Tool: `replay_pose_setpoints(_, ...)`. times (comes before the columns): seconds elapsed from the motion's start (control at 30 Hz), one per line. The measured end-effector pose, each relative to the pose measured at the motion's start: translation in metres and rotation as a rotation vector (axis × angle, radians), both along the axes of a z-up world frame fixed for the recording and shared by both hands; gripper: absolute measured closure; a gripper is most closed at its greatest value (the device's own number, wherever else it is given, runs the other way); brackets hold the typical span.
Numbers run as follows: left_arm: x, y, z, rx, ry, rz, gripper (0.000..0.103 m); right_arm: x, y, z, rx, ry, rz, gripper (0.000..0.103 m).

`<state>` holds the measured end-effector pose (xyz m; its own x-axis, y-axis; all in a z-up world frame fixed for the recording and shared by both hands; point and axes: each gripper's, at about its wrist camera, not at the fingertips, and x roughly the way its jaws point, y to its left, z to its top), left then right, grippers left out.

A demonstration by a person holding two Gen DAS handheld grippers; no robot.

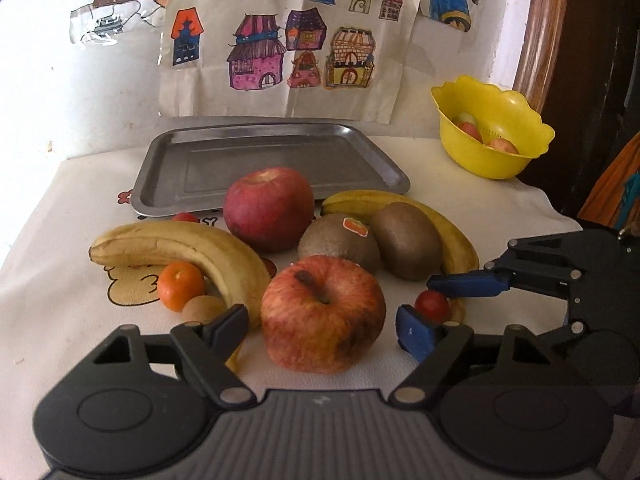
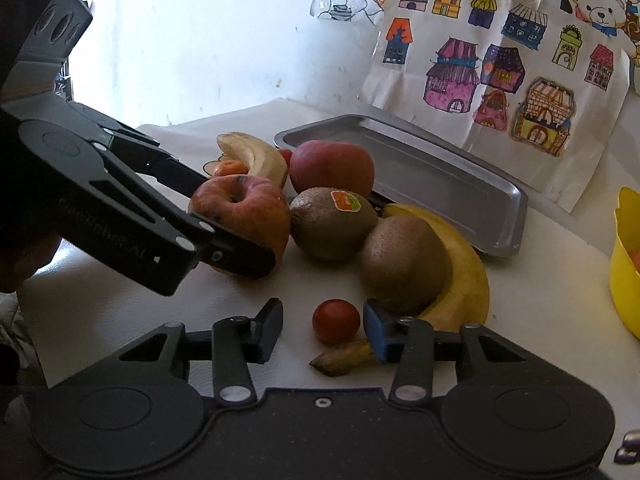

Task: Organize fruits
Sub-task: 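Grasp the large striped red apple with the left tool while the right tool grasps the cherry tomato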

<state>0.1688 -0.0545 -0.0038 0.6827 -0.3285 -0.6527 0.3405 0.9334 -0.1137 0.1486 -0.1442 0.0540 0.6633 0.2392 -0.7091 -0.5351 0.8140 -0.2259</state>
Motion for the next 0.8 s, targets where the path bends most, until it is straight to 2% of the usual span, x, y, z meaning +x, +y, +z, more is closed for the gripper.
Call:
replay_pose_setpoints(0.13,-0.001,-0.002,0.002,-0.012,0.022,-0.017,0.022,0.001,0.001,0.002,-0.002,0.014,-0.011,0.057)
replay_pose_setpoints(0.4,0.008,-0.009,0.000,-0.009,0.024,-0.004,0.023,0.004,0.003,0.003,-0.020,0.024,-0.004,0.058)
replay_pose_setpoints(0.47,0.008,-0.012,0.000,0.007,0.023,0.003,0.023,0.007,0.003,0.004,-0.017,0.037,-0.015,0.061)
replay_pose_setpoints(0.5,0.007,-0.012,0.000,0.013,0.024,0.007,0.026,0.008,0.004,0.005,-0.023,0.037,-0.027,0.066)
replay_pose_setpoints(0.53,0.006,-0.012,0.000,0.019,0.025,0.012,0.029,0.008,0.004,0.005,-0.033,0.034,-0.033,0.067)
replay_pose_setpoints(0.57,0.005,-0.011,0.000,0.020,0.028,0.017,0.032,0.007,0.003,0.006,-0.037,0.034,-0.036,0.067)
replay_pose_setpoints(0.73,0.007,-0.011,-0.003,0.020,0.049,0.014,0.032,0.007,0.004,0.004,-0.042,0.028,-0.041,0.068)
replay_pose_setpoints(0.8,0.011,-0.013,-0.008,0.017,0.084,0.006,0.032,0.009,0.004,0.004,-0.036,0.034,-0.041,0.069)
